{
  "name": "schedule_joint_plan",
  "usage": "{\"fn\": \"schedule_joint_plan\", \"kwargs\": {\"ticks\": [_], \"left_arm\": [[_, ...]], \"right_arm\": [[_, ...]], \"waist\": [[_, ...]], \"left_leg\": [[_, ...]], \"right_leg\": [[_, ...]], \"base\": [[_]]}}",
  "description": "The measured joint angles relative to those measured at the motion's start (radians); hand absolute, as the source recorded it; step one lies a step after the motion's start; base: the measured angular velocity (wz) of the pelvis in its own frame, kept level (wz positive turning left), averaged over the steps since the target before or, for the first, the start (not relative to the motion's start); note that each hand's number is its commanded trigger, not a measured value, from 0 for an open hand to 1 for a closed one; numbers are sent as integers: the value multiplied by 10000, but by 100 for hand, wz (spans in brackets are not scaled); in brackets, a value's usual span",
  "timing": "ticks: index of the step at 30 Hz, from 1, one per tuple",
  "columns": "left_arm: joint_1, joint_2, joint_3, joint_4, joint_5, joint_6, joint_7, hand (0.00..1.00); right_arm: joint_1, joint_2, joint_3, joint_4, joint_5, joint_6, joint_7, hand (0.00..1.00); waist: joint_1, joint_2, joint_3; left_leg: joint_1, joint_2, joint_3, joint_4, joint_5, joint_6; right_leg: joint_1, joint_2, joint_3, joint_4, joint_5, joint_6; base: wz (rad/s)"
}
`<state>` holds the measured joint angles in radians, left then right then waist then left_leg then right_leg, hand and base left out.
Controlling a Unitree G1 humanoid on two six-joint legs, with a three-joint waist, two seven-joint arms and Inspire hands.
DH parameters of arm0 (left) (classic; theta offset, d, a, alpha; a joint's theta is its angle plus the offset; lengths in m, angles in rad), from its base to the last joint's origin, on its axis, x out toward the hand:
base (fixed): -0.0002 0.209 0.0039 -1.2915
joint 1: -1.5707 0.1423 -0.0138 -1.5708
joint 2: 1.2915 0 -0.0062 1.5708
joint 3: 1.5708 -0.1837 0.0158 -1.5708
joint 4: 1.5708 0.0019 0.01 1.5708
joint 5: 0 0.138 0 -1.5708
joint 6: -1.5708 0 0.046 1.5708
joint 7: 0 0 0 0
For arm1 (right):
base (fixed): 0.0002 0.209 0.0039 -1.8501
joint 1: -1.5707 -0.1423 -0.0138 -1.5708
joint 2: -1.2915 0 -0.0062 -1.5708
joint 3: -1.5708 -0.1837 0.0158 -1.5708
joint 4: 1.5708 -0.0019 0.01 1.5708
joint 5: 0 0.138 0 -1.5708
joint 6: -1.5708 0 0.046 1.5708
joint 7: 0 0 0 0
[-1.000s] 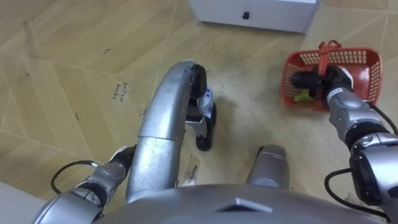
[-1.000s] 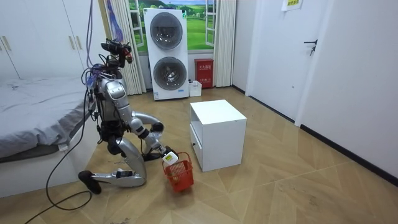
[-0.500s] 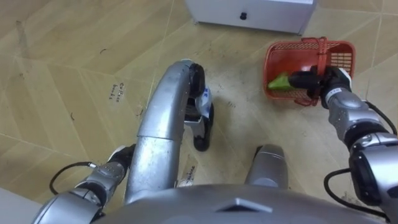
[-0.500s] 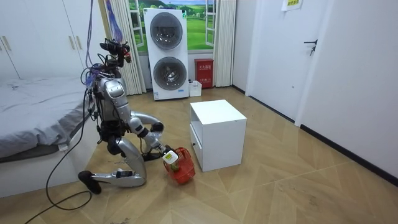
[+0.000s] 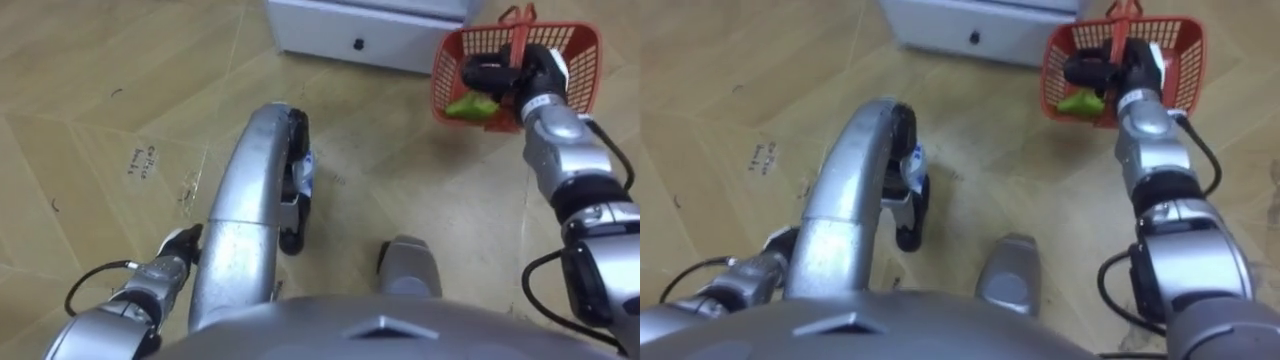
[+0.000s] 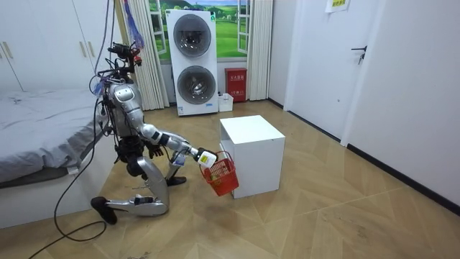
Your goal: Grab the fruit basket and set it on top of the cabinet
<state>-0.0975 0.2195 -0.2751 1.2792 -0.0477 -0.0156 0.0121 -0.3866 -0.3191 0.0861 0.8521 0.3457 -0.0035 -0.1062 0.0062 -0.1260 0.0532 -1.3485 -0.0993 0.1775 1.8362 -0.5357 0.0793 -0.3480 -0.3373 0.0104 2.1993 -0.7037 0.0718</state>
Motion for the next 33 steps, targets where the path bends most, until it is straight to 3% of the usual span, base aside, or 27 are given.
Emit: {"fn": "schedule_joint_plan", "kwargs": {"ticks": [6,9,12,13,15,17,18,19,20,21,22,23,24,26,27,28,29,30,31,32,33], "left_arm": [[74,20,84,-44,8,9,280,0],[364,-21,698,-327,448,166,280,0],[733,-31,1034,-539,621,323,340,0],[869,-69,1204,-735,641,420,404,0],[1240,-103,1680,-1170,676,567,530,0],[1385,-45,2018,-1465,718,657,874,0],[1413,-18,2016,-1489,718,682,956,0],[1362,54,1983,-1531,705,690,1131,0],[1291,104,1973,-1549,697,672,1276,0],[1266,104,1972,-1556,698,670,1310,0],[1216,105,1922,-1559,686,657,1330,0],[1213,91,1907,-1587,593,605,1335,0],[1214,94,1906,-1610,594,578,1333,0],[1247,71,1950,-1637,666,520,1325,0],[1304,33,1963,-1685,744,521,1325,0],[1478,13,1973,-1825,822,533,1320,0],[1673,52,2047,-1914,812,532,1322,0],[1733,56,2085,-1925,813,532,1328,0],[1768,13,2098,-1985,808,581,1320,0],[1839,-55,2103,-2037,805,602,1318,0],[2007,-100,2126,-2026,815,611,1318,0]], "right_arm": [[-9,-2,20,-657,76,48,-100,100],[-9,-13,13,-1196,65,211,-43,100],[-9,-9,12,-1645,145,269,10,100],[18,-17,8,-1945,227,353,-6,100],[235,-19,6,-2847,300,490,6,100],[575,-58,-14,-3493,279,500,43,100],[611,-49,-21,-3517,217,516,75,100],[637,-41,-20,-3583,154,609,162,100],[641,-39,7,-3600,68,703,245,100],[646,-41,4,-3647,-34,699,226,100],[655,-67,3,-3839,-358,697,190,100],[785,-74,-2,-4258,-525,665,145,100],[851,-74,-2,-4504,-589,656,125,100],[1015,-72,-3,-5300,-707,436,181,100],[1058,-71,-5,-5439,-732,407,182,100],[1057,-41,0,-5634,-687,390,218,100],[1101,-2,-9,-5742,-511,375,241,100],[1140,-26,-40,-5796,-378,370,244,100],[1191,-70,-229,-5915,-276,372,260,100],[1261,-62,-355,-6051,-224,383,267,100],[1369,-44,-349,-6187,-239,389,311,100]], "waist": [[24,56,-69],[178,120,-107],[191,132,-123],[145,127,-136],[54,184,-174],[89,169,-198],[103,192,-212],[259,223,-227],[325,227,-232],[303,289,-254],[259,458,-288],[201,601,-309],[186,627,-309],[72,656,-326],[56,701,-400],[45,775,-418],[-56,703,-383],[-185,604,-389],[-348,502,-370],[-229,371,-432],[-149,337,-484]], "left_leg": [[420,11,42,-576,-116,263],[1318,219,37,-2135,0,309],[2381,257,22,-3539,133,293],[2998,257,87,-4242,165,327],[3910,347,197,-5318,231,418],[5403,378,215,-6998,435,437],[5761,400,158,-7387,503,433],[6382,540,97,-8067,623,371],[7015,570,37,-8728,774,311],[7266,582,-31,-8984,838,255],[7768,662,-195,-9450,906,153],[8236,670,-556,-9844,993,11],[8437,673,-721,-9987,1050,-84],[9049,766,-1131,-10191,1165,-297],[9121,891,-1140,-10227,1200,-372],[9328,1136,-1067,-10394,1370,-650],[9403,1259,-972,-10581,1568,-803],[9415,1185,-944,-10978,1620,-807],[9342,1031,-856,-12026,2008,-718],[9383,1025,-635,-12630,2943,-462],[9582,1047,-571,-12828,3002,-446]], "right_leg": [[169,662,432,-1394,-213,81],[230,849,682,-3724,-252,148],[928,845,625,-6135,-206,183],[1375,852,520,-7311,92,206],[1639,934,555,-8503,1421,213],[1541,932,493,-9236,4598,112],[1436,930,444,-9247,5082,42],[846,979,412,-8970,4683,49],[230,1026,268,-8789,3913,85],[-51,1050,137,-8845,3517,71],[-578,1182,-85,-9279,2855,81],[-921,1305,-325,-10216,2442,76],[-1025,1305,-465,-10785,2333,69],[-866,1403,-1012,-13104,2118,-43],[-587,1485,-1122,-13377,2168,-139],[-31,1708,-1502,-14070,2374,-465],[602,1922,-1512,-14815,2479,-588],[836,1950,-1507,-15117,2518,-586],[1216,1997,-1401,-15627,2643,-570],[1446,2023,-1407,-16043,2756,-533],[1642,2036,-1457,-16306,2851,-490]], "base": [[-4],[-38],[-41],[-39],[-36],[-36],[-57],[-69],[-67],[-53],[-32],[-27],[-13],[12],[18],[22],[36],[73],[53],[31],[4]]}}
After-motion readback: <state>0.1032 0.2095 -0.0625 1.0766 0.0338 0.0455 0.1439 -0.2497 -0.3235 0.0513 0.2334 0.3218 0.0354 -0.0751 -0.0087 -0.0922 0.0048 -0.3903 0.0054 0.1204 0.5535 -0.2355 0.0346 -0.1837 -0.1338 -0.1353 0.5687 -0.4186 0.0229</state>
